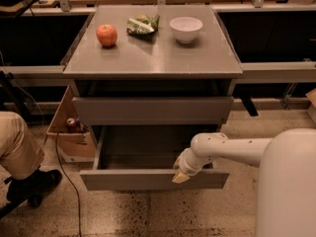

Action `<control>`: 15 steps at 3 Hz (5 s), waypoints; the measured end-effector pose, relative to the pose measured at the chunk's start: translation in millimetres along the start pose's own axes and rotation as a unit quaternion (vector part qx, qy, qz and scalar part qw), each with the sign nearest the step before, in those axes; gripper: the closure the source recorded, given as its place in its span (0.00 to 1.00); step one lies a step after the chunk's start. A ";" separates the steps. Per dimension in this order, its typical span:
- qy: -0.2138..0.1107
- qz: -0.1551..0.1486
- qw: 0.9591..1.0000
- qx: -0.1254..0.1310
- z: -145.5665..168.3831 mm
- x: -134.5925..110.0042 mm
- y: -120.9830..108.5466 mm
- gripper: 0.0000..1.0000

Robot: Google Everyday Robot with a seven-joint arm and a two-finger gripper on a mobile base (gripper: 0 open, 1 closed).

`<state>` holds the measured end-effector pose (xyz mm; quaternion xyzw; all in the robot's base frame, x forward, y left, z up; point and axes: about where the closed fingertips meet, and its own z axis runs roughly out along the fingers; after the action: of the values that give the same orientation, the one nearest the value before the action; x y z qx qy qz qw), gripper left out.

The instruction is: Open middle drawer

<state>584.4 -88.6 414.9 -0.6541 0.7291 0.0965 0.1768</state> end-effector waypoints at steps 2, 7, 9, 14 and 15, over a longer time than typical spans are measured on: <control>0.023 -0.008 0.999 -0.044 -4.0 6.1 25.5 0.89; 0.085 -0.022 0.996 0.001 -70.8 19.9 -7.2 1.00; 0.090 -0.015 0.995 0.037 -89.0 28.9 -32.2 1.00; -0.073 0.069 0.995 0.006 -11.3 31.6 -50.3 1.00; -0.095 0.089 0.991 -0.025 8.7 31.3 -29.3 1.00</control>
Offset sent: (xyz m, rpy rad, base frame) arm -0.0352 -0.0087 0.0040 -0.0619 0.1124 0.0611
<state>611.9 -117.9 397.5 -0.5785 0.7619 0.1917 0.2194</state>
